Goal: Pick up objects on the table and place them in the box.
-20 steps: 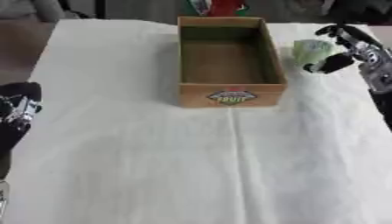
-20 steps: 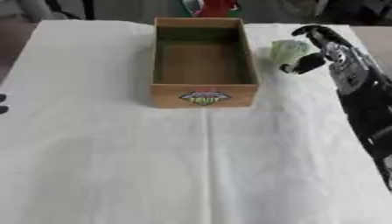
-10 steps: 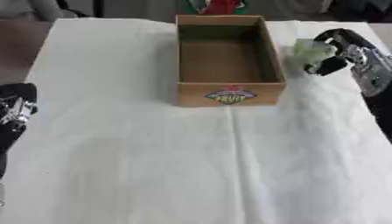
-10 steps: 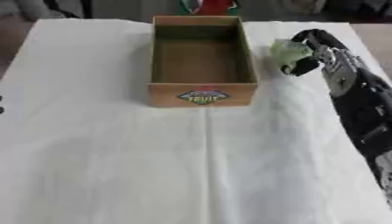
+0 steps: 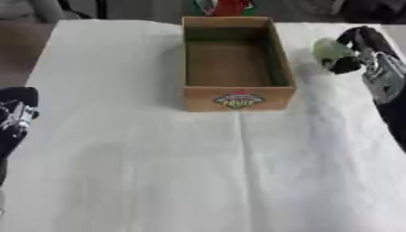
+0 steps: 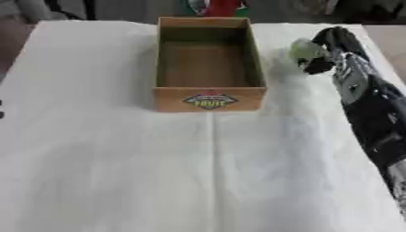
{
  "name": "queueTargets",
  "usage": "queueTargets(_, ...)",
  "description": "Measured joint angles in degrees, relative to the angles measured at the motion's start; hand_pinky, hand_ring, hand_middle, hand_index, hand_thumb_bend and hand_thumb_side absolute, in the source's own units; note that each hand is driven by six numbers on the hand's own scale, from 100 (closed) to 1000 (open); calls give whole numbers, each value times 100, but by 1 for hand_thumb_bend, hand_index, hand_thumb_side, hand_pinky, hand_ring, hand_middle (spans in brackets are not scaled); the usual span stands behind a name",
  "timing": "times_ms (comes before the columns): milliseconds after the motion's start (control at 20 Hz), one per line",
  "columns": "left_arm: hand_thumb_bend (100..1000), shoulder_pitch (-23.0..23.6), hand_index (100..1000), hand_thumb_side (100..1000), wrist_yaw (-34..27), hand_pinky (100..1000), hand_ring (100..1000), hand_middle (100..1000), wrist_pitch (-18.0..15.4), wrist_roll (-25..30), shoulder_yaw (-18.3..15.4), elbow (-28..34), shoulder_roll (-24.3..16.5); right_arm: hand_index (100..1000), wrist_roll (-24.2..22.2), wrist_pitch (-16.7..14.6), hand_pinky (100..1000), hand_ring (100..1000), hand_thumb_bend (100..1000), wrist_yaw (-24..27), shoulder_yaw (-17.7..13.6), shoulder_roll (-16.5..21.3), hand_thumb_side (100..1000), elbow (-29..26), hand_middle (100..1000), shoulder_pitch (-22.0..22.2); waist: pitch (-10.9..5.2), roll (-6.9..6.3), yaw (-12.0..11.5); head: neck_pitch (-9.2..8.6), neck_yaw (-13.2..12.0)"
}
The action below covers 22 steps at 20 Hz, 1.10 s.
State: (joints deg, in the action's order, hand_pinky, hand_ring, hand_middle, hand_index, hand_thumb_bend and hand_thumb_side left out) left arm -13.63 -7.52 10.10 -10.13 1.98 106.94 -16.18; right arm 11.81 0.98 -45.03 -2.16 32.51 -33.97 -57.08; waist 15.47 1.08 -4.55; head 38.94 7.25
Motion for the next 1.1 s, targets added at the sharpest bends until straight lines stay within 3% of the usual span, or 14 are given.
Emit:
queueTargets(200, 382, 3, 677, 378, 0, 723, 725, 651, -1, -1, 0, 0, 1, 507, 440, -48, 239, 451, 307, 238, 12, 0, 100, -255, 473, 12, -36, 1, 32, 0, -2)
queueTargets(400, 382, 10, 677, 378, 0, 723, 725, 651, -1, -2, -1, 0, 1, 524, 526, -157, 253, 461, 321, 513, 160, 0, 100, -787, 480, -57, -62, 15, 37, 0, -8)
queueTargets(450, 382, 11, 677, 378, 0, 723, 725, 651, -1, -2, -1, 0, 1, 526, 486, -197, 254, 462, 322, 559, 220, 0, 100, -943, 480, -90, -70, 20, 35, 0, -8)
queueTargets(500, 386, 13, 677, 376, 0, 723, 725, 651, -1, -2, -1, 0, 1, 538, 432, -242, 261, 466, 378, 596, 278, -5, 100, -1098, 483, -123, -75, 28, 30, 0, -9)
queueTargets(550, 383, 14, 677, 378, 0, 723, 725, 651, -1, -2, -1, 0, 1, 538, 359, -289, 261, 466, 325, 624, 344, -29, 100, -1252, 484, -170, -77, 35, 23, 0, -9)
queueTargets(750, 384, 13, 677, 377, 0, 723, 725, 650, -2, 2, 1, 0, 3, 561, -30, -501, 284, 483, 335, 634, 608, -284, 100, -1673, 499, -354, -80, 37, -57, 0, -5)
queueTargets(1100, 386, -26, 677, 377, -5, 723, 725, 650, -6, 43, 38, 1, 9, 592, -685, -888, 311, 502, 344, 440, 895, -890, 100, -1798, 512, -529, -76, 20, -249, -25, 74)
